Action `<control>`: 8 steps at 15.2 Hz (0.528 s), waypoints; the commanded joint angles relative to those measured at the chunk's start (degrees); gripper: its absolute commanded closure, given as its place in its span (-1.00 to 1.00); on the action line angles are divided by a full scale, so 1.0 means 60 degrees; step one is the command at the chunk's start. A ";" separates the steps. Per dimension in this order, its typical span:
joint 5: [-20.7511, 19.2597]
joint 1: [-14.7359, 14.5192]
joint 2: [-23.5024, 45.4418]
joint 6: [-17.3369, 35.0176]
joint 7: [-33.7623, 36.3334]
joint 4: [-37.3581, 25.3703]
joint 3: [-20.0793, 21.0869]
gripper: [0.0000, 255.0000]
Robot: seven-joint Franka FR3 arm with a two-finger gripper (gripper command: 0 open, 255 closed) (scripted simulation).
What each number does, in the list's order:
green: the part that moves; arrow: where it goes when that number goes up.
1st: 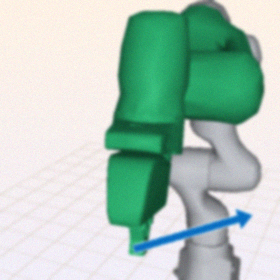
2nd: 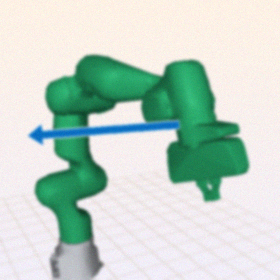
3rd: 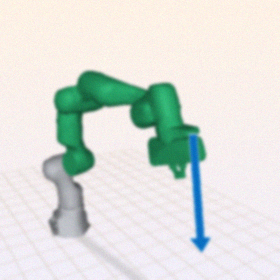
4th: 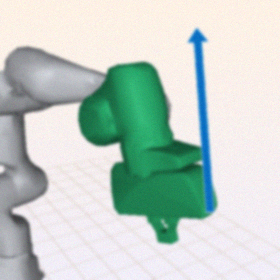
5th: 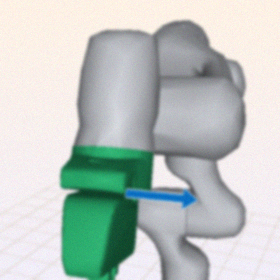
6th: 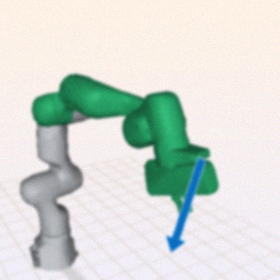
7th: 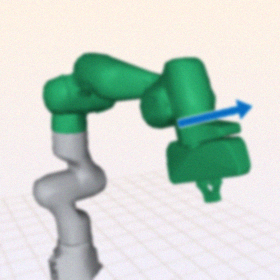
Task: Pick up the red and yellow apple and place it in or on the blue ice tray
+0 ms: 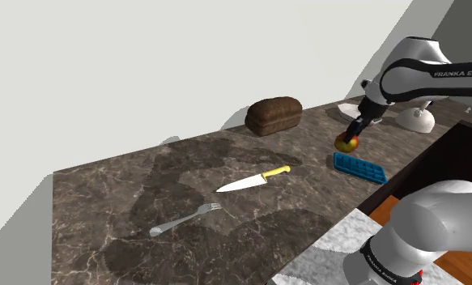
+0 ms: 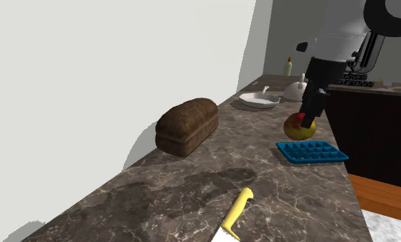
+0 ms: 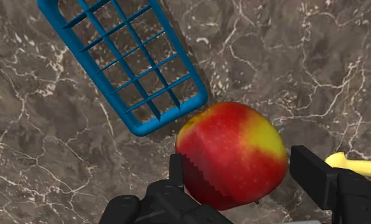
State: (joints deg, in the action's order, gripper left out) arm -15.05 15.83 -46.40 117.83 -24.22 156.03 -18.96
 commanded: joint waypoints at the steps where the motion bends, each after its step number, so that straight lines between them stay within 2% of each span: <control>1: -0.0272 0.0276 -0.0084 -0.0041 -0.0493 -0.0007 -0.0416 1.00; 8: -0.1130 0.1102 -0.0019 -0.0274 -0.2281 -0.0549 -0.1970 1.00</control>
State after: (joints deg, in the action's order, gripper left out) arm -21.12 21.79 -46.67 116.49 -36.18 153.46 -29.39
